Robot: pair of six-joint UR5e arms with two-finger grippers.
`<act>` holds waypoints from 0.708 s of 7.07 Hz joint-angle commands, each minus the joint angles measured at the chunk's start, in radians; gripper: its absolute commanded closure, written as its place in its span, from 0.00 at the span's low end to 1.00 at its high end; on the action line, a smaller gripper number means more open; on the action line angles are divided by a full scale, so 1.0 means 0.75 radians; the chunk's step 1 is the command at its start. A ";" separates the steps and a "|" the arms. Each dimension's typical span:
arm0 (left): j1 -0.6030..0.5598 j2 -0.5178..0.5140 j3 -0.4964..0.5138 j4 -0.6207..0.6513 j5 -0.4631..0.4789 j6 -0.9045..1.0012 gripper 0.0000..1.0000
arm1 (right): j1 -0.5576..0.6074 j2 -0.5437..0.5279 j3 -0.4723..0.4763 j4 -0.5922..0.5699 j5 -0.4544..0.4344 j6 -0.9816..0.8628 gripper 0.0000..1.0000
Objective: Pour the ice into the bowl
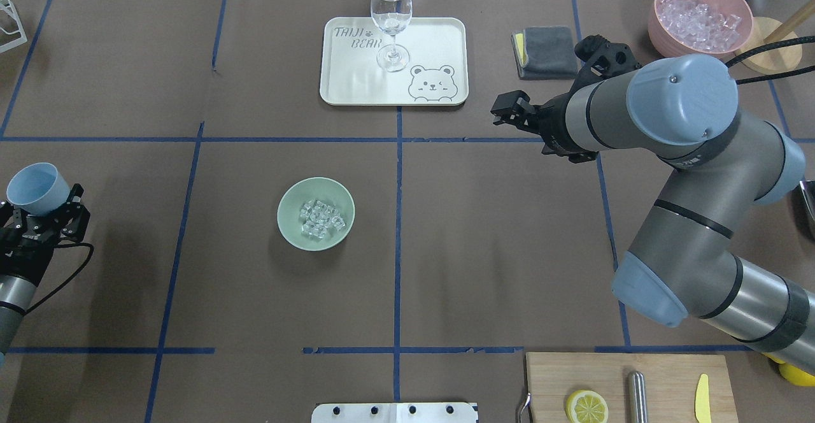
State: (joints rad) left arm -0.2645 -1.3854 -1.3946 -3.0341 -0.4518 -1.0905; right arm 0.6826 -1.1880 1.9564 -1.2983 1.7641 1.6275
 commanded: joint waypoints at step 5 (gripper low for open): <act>0.017 -0.008 0.041 0.008 -0.105 -0.094 0.74 | 0.000 0.015 0.003 -0.001 0.002 0.000 0.00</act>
State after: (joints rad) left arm -0.2534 -1.3912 -1.3646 -3.0292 -0.5137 -1.1444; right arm 0.6826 -1.1769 1.9584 -1.2992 1.7656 1.6276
